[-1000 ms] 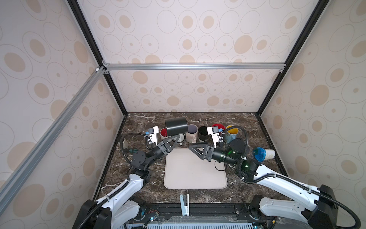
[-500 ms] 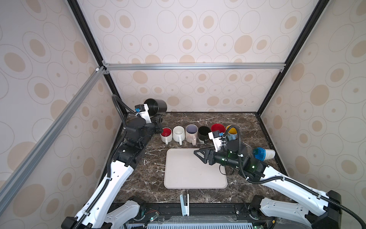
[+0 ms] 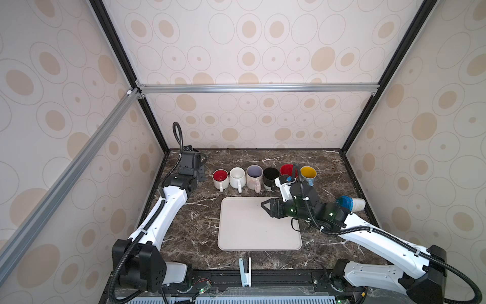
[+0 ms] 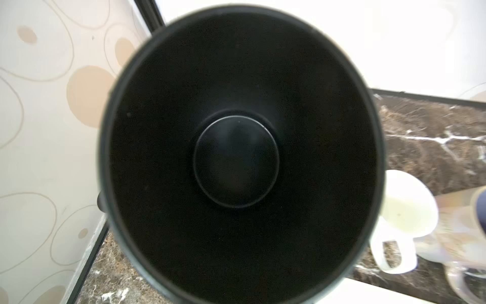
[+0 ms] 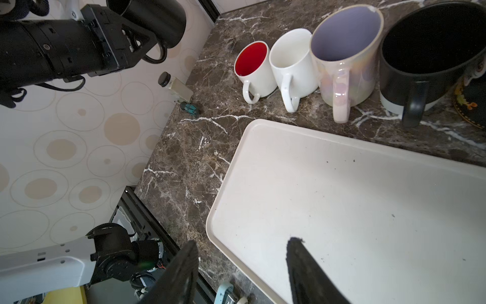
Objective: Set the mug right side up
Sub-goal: 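Open the right gripper and carry the upright black mug away with left gripper, then lower the black mug beside the red-interior mug and open the left gripper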
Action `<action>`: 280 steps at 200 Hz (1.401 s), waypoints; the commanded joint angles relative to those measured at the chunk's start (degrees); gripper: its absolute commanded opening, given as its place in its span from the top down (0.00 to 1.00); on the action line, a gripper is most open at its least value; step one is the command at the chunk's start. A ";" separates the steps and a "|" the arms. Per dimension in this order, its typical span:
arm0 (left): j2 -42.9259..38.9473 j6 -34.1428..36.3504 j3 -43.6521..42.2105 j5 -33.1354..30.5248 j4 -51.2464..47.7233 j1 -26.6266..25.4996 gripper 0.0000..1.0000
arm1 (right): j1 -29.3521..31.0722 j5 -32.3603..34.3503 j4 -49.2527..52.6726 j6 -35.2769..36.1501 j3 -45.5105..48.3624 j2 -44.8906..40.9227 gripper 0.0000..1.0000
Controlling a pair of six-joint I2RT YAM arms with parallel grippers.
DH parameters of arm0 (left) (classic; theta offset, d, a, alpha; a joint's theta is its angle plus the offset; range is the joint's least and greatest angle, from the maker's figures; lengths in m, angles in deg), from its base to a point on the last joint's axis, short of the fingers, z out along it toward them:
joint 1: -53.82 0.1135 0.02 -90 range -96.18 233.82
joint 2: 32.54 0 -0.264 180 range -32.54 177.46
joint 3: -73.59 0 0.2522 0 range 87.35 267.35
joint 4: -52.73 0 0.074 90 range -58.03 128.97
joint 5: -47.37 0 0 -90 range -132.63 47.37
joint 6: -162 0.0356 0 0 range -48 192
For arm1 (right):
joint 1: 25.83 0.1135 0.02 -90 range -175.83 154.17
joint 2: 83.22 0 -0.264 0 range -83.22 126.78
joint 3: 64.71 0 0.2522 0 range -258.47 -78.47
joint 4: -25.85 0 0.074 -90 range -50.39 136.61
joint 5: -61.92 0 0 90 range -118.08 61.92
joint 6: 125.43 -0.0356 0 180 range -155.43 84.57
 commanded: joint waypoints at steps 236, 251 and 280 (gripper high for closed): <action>17.79 -4.19 -7.10 12.51 18.81 2.33 1.00 | -2.06 0.48 1.96 0.72 1.25 1.16 0.44; 18.40 -3.82 -6.88 11.57 18.36 1.36 1.00 | -2.11 0.47 1.98 0.79 1.56 1.28 0.44; 19.56 -3.31 -6.10 9.69 16.99 -0.16 1.00 | -2.10 0.76 2.09 0.71 2.33 0.83 0.44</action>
